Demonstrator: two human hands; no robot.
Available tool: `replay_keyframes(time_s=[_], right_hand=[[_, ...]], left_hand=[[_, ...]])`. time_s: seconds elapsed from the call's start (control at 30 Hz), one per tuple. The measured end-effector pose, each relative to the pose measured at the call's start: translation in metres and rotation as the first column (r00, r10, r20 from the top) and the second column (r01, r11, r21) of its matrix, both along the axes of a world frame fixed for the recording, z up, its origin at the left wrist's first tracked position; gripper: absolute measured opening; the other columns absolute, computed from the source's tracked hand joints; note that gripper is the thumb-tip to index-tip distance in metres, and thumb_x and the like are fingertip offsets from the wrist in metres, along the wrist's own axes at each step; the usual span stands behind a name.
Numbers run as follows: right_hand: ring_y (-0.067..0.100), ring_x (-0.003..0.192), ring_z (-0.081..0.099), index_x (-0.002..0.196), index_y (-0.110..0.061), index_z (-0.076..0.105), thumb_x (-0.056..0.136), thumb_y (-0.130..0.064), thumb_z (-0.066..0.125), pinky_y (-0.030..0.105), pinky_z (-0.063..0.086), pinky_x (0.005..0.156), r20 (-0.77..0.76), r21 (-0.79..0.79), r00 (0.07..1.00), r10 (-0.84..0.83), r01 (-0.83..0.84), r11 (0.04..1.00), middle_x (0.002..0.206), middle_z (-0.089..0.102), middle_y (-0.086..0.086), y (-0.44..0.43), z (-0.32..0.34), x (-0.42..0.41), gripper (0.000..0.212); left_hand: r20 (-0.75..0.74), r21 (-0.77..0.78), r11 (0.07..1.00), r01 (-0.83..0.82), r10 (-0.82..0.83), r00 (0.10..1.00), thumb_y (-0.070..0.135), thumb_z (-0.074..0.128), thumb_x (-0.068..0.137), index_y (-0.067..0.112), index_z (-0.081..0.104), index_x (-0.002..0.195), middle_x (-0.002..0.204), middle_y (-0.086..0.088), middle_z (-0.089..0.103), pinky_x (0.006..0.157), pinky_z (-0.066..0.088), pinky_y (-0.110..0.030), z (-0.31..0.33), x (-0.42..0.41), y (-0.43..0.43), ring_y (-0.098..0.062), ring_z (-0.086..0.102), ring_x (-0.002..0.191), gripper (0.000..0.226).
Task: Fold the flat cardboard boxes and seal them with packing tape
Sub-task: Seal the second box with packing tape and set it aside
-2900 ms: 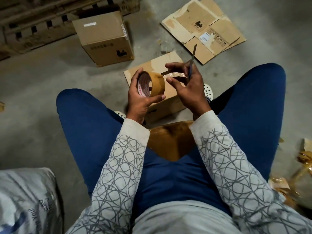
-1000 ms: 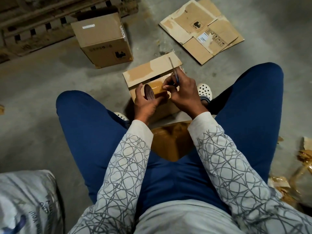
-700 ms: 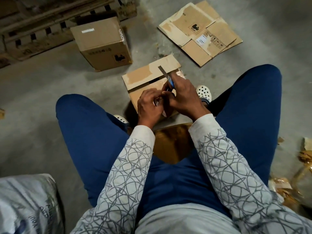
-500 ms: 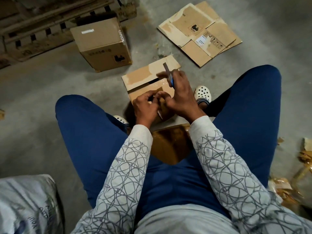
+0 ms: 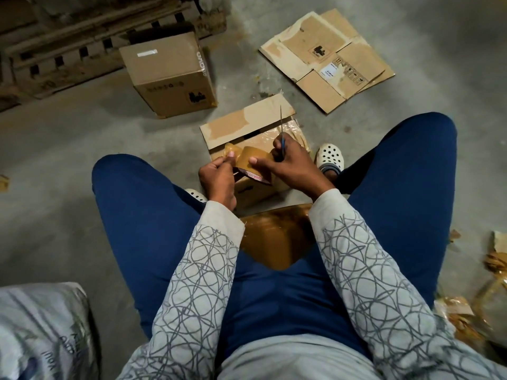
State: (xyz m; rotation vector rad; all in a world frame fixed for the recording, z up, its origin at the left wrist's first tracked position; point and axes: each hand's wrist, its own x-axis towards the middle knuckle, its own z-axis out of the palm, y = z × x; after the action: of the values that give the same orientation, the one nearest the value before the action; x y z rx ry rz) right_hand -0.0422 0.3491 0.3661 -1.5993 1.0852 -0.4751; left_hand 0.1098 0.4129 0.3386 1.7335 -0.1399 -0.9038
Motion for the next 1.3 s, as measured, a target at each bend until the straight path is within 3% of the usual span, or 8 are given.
replay_keyframes(time_s=[0.13, 0.3, 0.43, 0.57, 0.73, 0.93, 1.07, 1.3], right_hand=[[0.012, 0.073, 0.048, 0.084, -0.032, 0.037, 0.079, -0.052, 0.079, 0.033, 0.042, 0.066, -0.048, -0.051, 0.999, 0.018, -0.020, 0.998, 0.079, 0.050, -0.007, -0.004, 0.000, -0.003, 0.046], [0.014, 0.072, 0.048, 0.085, -0.030, 0.038, 0.080, -0.052, 0.077, 0.035, 0.044, 0.065, -0.083, -0.162, 0.994, 0.077, -0.090, 0.983, 0.080, 0.052, -0.004, -0.015, 0.008, -0.003, 0.045], [0.013, 0.069, 0.044, 0.090, -0.024, 0.040, 0.079, -0.055, 0.076, 0.028, 0.037, 0.059, -0.223, -0.244, 0.934, 0.279, -0.330, 0.912, 0.079, 0.050, -0.005, -0.045, 0.036, 0.007, 0.049], [0.007, 0.074, 0.046, 0.099, -0.021, 0.042, 0.070, -0.055, 0.082, 0.024, 0.036, 0.059, -0.371, -0.166, 0.807, 0.460, -0.545, 0.822, 0.087, 0.050, -0.010, -0.078, 0.051, 0.024, 0.061], [0.024, 0.089, 0.054, 0.108, -0.015, 0.042, 0.068, -0.046, 0.089, 0.029, 0.038, 0.065, -0.454, -0.180, 0.728, 0.514, -0.639, 0.748, 0.102, 0.055, 0.002, -0.106, 0.014, 0.052, 0.069], [0.026, 0.078, 0.051, 0.109, -0.009, 0.040, 0.074, -0.027, 0.086, 0.031, 0.035, 0.064, -0.463, -0.196, 0.654, 0.599, -0.734, 0.651, 0.095, 0.059, 0.010, -0.118, -0.037, 0.102, 0.061], [0.028, 0.071, 0.051, 0.108, -0.008, 0.037, 0.072, -0.021, 0.084, 0.032, 0.036, 0.060, -0.493, -0.180, 0.600, 0.630, -0.779, 0.600, 0.086, 0.059, 0.004, -0.136, -0.062, 0.116, 0.061], [0.036, 0.073, 0.058, 0.113, -0.001, 0.040, 0.072, -0.014, 0.081, 0.045, 0.049, 0.061, -0.521, -0.220, 0.615, 0.592, -0.767, 0.603, 0.096, 0.066, 0.019, -0.176, -0.086, 0.136, 0.060]], left_hand=[[-0.111, -0.009, 0.999, -0.050, 0.048, 0.993, 0.009, 0.078, 0.083, 0.005, 0.075, 0.100, 0.097, -0.007, 0.076, 0.080, 0.062, -0.041, 0.003, 0.008, 0.003, -0.020, 0.074, 0.091, 0.018], [-0.255, 0.026, 0.989, 0.147, -0.135, 0.957, 0.004, 0.083, 0.075, -0.004, 0.071, 0.099, 0.096, -0.015, 0.075, 0.074, 0.063, -0.039, 0.012, 0.021, 0.005, -0.027, 0.075, 0.087, 0.029], [-0.261, 0.122, 0.908, 0.400, -0.359, 0.896, 0.003, 0.080, 0.079, -0.004, 0.070, 0.098, 0.084, -0.015, 0.075, 0.065, 0.062, -0.035, 0.030, 0.052, -0.016, -0.030, 0.075, 0.079, 0.023], [-0.188, 0.155, 0.864, 0.479, -0.450, 0.873, 0.006, 0.078, 0.082, 0.001, 0.070, 0.095, 0.081, -0.012, 0.075, 0.068, 0.063, -0.038, 0.047, 0.086, -0.040, -0.029, 0.074, 0.079, 0.016], [-0.115, 0.184, 0.927, 0.326, -0.309, 0.944, 0.009, 0.084, 0.076, -0.003, 0.070, 0.094, 0.093, -0.020, 0.074, 0.069, 0.063, -0.048, 0.019, 0.100, -0.056, -0.033, 0.072, 0.081, 0.026], [-0.156, 0.309, 0.950, 0.031, 0.019, 0.988, 0.009, 0.076, 0.086, 0.003, 0.062, 0.082, 0.065, -0.007, 0.060, 0.049, 0.058, -0.032, -0.043, 0.105, -0.049, -0.016, 0.057, 0.050, 0.016], [-0.087, 0.357, 0.934, -0.021, 0.056, 0.995, 0.014, 0.084, 0.078, -0.007, 0.069, 0.102, 0.069, -0.007, 0.064, 0.046, 0.053, -0.026, -0.064, 0.127, -0.053, -0.013, 0.055, 0.047, 0.036], [-0.041, 0.350, 0.936, -0.030, 0.047, 0.998, 0.019, 0.086, 0.076, 0.000, 0.071, 0.091, 0.076, -0.009, 0.071, 0.050, 0.052, -0.026, -0.091, 0.150, -0.094, -0.013, 0.057, 0.052, 0.029]])
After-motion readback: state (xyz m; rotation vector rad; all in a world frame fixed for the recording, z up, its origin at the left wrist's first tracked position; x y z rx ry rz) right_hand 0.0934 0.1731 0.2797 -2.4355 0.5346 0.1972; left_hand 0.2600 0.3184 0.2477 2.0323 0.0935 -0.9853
